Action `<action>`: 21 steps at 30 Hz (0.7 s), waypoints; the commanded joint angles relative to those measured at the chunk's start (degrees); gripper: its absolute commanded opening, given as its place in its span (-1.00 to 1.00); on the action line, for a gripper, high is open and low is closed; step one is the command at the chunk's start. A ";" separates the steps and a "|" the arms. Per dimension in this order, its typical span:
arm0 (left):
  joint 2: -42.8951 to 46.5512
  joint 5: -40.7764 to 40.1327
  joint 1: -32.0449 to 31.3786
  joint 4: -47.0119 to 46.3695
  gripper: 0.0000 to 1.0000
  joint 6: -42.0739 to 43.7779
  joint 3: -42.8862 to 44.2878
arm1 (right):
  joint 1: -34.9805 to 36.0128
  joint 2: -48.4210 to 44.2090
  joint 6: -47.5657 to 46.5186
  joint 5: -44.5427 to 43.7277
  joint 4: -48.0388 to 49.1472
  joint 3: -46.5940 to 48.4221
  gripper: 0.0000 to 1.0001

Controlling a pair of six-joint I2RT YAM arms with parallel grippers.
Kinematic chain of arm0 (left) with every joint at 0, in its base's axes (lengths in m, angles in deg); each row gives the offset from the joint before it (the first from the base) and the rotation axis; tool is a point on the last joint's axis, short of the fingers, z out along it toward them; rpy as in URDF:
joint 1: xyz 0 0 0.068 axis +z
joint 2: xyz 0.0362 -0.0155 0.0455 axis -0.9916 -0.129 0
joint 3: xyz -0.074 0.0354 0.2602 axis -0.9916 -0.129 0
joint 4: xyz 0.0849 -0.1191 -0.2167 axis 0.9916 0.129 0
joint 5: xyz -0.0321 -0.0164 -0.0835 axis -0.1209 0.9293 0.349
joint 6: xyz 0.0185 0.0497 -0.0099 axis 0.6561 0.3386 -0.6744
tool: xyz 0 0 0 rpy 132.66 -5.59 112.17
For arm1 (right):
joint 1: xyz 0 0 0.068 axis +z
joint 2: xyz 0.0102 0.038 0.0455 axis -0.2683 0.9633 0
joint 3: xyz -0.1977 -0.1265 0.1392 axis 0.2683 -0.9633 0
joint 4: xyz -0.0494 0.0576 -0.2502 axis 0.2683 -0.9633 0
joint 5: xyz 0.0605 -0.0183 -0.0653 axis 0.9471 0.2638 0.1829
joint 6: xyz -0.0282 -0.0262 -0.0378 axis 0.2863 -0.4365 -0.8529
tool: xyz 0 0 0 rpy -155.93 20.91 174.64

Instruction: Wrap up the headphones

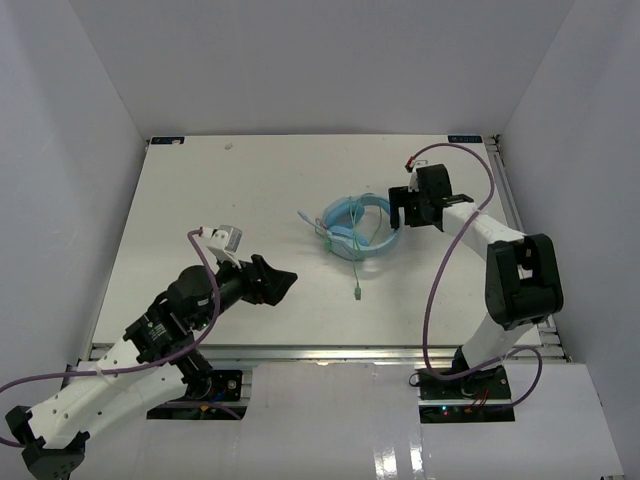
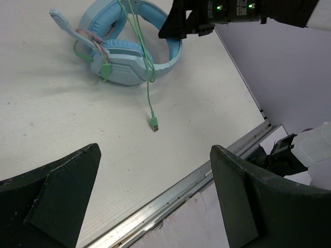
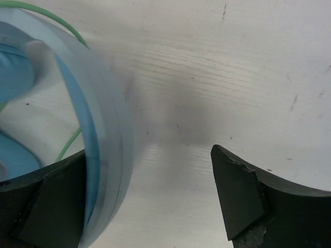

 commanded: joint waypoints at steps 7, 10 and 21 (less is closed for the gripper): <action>4.19 0.97 -0.18 1.34 0.96 -0.53 -1.02 | -0.30 -31.85 -11.00 4.41 -1.91 -9.56 0.80; 7.37 0.87 -0.18 1.49 0.96 -0.75 -1.81 | -0.30 -38.37 -10.49 2.58 -3.50 -12.98 0.80; 17.60 2.53 -0.18 4.56 0.96 1.46 -4.20 | -0.39 -52.82 -10.88 -2.74 -5.81 -20.08 0.80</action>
